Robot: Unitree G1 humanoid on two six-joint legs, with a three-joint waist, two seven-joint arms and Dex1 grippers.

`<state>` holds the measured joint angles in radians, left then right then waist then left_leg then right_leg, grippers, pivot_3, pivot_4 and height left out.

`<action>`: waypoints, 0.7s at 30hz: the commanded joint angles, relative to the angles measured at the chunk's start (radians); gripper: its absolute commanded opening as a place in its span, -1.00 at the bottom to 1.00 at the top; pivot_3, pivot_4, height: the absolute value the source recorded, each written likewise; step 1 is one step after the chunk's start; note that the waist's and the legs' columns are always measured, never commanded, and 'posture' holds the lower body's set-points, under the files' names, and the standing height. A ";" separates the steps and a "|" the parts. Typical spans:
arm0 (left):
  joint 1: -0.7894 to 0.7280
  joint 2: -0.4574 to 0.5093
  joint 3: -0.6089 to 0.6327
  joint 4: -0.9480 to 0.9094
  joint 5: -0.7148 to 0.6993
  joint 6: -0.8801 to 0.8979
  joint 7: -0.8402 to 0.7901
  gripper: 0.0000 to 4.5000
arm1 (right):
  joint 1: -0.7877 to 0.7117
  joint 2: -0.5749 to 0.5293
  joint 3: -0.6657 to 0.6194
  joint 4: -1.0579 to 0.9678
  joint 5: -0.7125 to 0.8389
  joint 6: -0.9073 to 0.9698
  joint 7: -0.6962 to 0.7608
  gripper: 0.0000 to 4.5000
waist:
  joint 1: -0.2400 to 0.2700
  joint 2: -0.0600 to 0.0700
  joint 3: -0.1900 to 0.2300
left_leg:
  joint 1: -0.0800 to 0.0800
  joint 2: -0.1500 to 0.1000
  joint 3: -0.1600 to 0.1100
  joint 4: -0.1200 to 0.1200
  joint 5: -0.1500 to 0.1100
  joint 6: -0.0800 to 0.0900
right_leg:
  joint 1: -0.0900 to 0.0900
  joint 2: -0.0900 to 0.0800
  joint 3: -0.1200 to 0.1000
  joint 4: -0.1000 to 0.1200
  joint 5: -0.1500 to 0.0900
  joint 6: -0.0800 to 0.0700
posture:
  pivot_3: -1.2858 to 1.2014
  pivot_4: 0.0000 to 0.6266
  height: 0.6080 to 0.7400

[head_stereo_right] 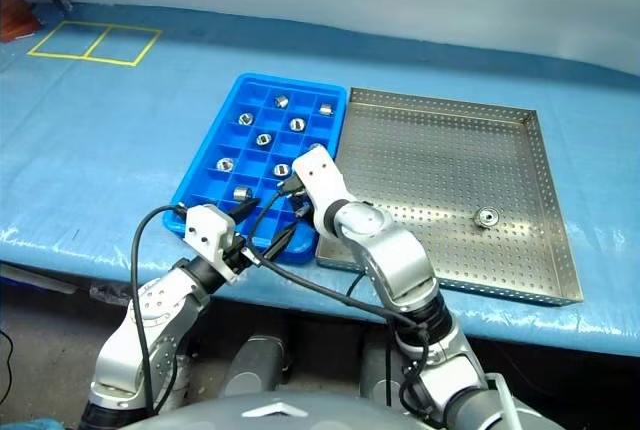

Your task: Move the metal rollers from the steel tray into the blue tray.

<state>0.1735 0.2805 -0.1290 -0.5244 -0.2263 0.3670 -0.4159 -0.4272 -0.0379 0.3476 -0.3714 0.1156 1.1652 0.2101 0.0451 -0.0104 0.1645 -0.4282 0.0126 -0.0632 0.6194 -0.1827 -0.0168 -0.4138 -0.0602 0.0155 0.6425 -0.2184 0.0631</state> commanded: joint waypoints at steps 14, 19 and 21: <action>-0.031 0.000 -0.031 -0.016 -0.008 -0.003 -0.013 1.00 | 0.063 0.029 -0.080 0.085 -0.037 -0.083 -0.082 0.99 | 0.024 0.001 -0.009 | 0.001 -0.001 -0.001 0.002 -0.004 -0.006 | 0.001 -0.003 -0.002 -0.006 0.000 0.000 | 0.20 -0.52 1.00; -0.036 0.004 -0.036 -0.010 -0.007 -0.007 -0.014 1.00 | 0.088 -0.021 -0.210 -0.033 -0.072 -0.151 -0.140 0.99 | 0.028 0.001 -0.008 | -0.002 -0.001 -0.001 0.002 -0.002 -0.004 | 0.000 -0.003 -0.002 -0.008 0.000 0.001 | 0.19 -0.52 1.00; -0.040 0.005 -0.038 -0.006 -0.008 -0.009 -0.017 1.00 | 0.104 -0.076 -0.250 -0.056 -0.116 -0.193 -0.174 0.99 | 0.027 0.002 -0.008 | -0.004 -0.002 0.000 0.000 -0.001 -0.002 | -0.001 -0.003 -0.002 -0.009 0.001 0.001 | 0.18 -0.52 1.00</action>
<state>0.1416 0.2851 -0.1644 -0.5162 -0.2256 0.3698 -0.4249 -0.3291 -0.0834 0.1563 -0.3831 0.0469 1.0059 0.0750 0.0726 -0.0087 0.1567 -0.4323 0.0108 -0.0632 0.6189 -0.1841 -0.0187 -0.4136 -0.0628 0.0135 0.6338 -0.2177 0.0644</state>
